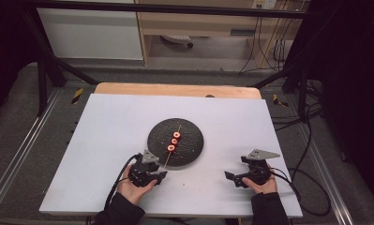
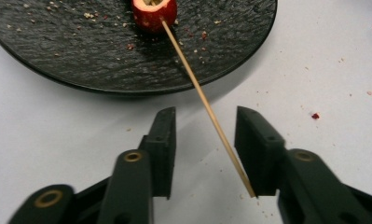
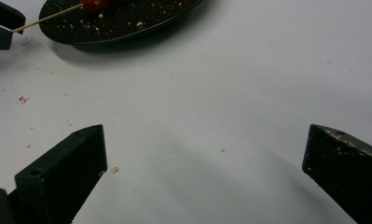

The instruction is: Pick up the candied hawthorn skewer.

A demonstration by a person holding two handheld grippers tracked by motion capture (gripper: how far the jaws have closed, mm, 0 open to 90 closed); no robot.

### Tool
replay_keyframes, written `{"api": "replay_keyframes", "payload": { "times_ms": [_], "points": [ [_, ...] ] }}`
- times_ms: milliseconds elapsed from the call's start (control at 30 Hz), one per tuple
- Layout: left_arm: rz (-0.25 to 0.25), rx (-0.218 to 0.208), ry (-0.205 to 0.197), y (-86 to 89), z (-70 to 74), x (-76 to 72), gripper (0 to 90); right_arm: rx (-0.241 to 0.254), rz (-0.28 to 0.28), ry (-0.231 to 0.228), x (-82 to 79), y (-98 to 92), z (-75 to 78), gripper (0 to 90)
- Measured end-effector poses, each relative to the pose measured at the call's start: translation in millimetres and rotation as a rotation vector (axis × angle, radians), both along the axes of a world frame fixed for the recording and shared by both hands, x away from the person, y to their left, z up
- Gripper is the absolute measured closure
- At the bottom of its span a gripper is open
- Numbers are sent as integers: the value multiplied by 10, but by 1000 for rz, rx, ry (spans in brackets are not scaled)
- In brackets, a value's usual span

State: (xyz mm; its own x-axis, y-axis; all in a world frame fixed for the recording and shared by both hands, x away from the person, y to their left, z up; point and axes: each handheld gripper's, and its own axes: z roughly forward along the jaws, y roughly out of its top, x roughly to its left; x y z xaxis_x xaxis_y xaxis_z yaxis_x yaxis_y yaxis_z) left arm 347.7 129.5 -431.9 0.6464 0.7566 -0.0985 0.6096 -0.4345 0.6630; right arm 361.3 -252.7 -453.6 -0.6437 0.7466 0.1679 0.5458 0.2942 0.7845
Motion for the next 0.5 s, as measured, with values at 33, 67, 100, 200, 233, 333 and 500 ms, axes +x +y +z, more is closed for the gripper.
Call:
{"api": "replay_keyframes", "payload": {
  "times_ms": [33,67,100,200,233,333,500],
  "points": [
    [5,0,3,-11,1,1,661,-1,0,1,0,0,0,7],
    [8,1,5,-23,1,2,678,-1,0,0,1,0,-2,7],
    [13,3,3,-32,-2,5,691,-1,0,0,1,1,-2,7],
    [26,13,6,-52,-8,18,731,0,0,0,0,0,0,7],
    [33,12,5,-57,-9,21,731,0,0,0,0,0,0,7],
    [49,13,-3,-71,-12,25,777,1,0,1,1,1,0,8],
    [78,2,-2,-55,-11,32,841,1,-1,1,1,0,0,9]
  ]
}}
